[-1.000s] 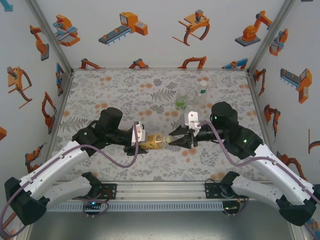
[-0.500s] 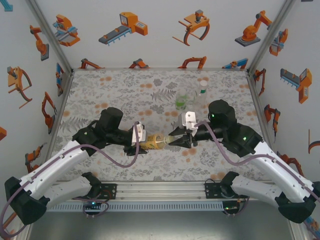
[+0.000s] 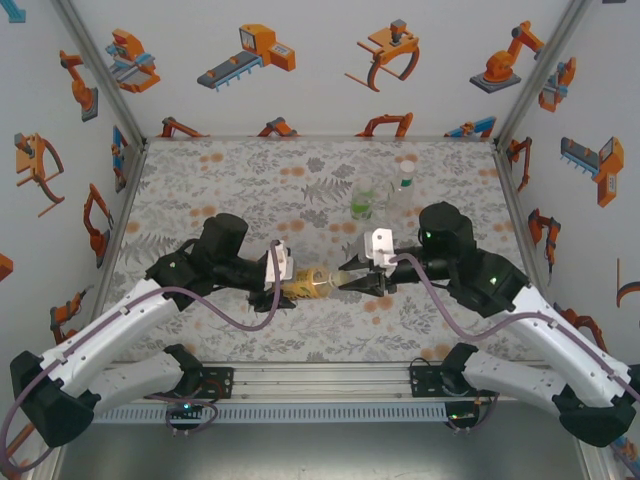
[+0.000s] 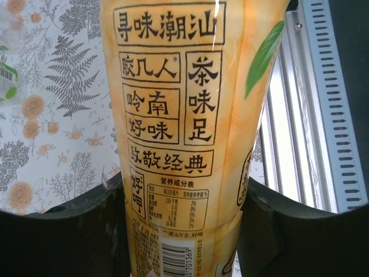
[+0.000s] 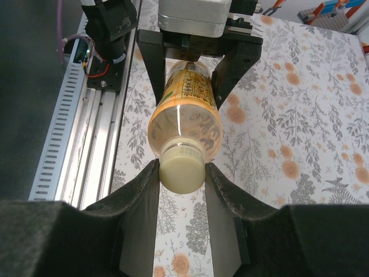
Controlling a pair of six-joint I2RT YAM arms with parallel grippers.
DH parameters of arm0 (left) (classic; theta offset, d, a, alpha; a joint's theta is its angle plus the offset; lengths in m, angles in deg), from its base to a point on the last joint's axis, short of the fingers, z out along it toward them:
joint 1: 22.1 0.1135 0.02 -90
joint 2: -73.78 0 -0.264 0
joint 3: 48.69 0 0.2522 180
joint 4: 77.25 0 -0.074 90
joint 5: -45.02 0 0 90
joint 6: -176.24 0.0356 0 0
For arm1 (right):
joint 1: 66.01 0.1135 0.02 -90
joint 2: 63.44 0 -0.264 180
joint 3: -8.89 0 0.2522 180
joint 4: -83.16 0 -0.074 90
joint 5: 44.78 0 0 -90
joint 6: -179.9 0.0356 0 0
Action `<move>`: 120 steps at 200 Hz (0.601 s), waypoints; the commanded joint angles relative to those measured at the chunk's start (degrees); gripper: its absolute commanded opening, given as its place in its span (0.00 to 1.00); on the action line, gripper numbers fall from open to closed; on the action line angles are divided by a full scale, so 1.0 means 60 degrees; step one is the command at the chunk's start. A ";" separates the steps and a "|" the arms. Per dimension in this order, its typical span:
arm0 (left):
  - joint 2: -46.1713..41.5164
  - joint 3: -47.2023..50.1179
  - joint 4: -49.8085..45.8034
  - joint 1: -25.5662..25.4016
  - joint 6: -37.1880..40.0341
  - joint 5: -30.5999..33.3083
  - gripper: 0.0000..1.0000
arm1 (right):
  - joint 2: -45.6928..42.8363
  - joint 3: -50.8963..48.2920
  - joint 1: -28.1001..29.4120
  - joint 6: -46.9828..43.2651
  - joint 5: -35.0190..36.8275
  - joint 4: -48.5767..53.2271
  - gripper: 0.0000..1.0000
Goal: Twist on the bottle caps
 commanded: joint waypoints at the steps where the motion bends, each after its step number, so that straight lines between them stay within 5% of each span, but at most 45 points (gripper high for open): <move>1: 0.0045 -0.0384 0.0310 0.0003 -0.0291 -0.0349 0.00 | -0.0180 -0.0001 0.0117 -0.0227 -0.0134 -0.0008 0.00; 120: -0.0190 -0.0322 0.0441 0.0030 -0.0330 -0.0214 0.00 | 0.0349 0.0156 0.0176 0.0863 -0.0075 -0.0153 0.00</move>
